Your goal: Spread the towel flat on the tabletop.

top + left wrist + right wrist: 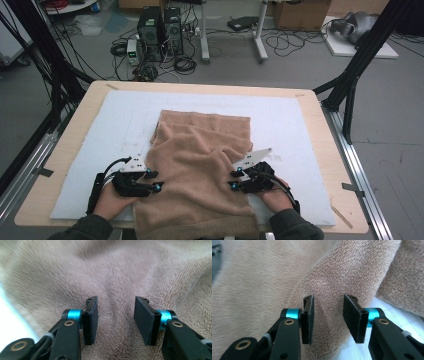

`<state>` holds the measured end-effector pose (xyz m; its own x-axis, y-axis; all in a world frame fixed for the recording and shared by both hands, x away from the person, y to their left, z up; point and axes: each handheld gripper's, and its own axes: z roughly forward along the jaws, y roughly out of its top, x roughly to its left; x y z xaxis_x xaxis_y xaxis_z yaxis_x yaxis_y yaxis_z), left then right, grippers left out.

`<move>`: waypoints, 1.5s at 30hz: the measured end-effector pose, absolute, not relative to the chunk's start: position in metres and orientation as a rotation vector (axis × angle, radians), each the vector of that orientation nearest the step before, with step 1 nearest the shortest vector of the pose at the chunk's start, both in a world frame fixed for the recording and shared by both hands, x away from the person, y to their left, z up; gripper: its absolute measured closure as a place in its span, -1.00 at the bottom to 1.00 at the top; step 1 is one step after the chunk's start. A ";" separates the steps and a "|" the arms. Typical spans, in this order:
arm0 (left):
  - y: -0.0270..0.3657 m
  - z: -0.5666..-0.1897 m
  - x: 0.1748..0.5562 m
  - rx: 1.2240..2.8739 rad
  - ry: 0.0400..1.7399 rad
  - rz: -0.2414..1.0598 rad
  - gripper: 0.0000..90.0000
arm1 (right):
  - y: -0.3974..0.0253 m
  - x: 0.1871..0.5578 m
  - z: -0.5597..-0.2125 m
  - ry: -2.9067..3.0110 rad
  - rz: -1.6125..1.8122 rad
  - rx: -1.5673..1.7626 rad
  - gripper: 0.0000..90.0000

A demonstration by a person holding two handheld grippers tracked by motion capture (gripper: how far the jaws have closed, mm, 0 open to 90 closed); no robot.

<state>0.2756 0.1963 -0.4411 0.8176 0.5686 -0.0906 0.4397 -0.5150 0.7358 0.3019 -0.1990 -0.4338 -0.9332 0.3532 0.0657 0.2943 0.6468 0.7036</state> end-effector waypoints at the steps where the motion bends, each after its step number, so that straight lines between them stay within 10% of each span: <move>1: 0.195 -0.442 0.275 2.193 0.725 0.226 0.21 | -0.197 0.303 -0.436 2.790 1.151 0.547 0.36; 11: 0.197 -0.441 0.274 2.198 0.717 0.241 0.88 | -0.193 0.303 -0.437 2.808 1.145 0.492 0.93; 23: 0.211 -0.414 0.235 2.126 0.612 0.228 0.88 | -0.208 0.263 -0.402 2.798 1.266 0.381 0.92; 27: 0.214 -0.411 0.234 2.118 0.616 0.219 0.46 | -0.203 0.257 -0.396 2.792 1.317 0.337 0.76; 34: 0.208 -0.425 0.262 2.144 0.698 0.207 0.27 | -0.205 0.290 -0.419 2.798 1.194 0.554 0.43; 45: 0.192 -0.437 0.274 2.202 0.701 0.210 0.85 | -0.198 0.302 -0.430 2.808 1.050 0.530 0.95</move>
<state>0.2740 0.1924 -0.4368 0.8326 0.5485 -0.0771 0.4161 -0.5274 0.7407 0.3017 -0.1985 -0.4299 -0.9347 0.3541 0.0303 0.2870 0.7020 0.6518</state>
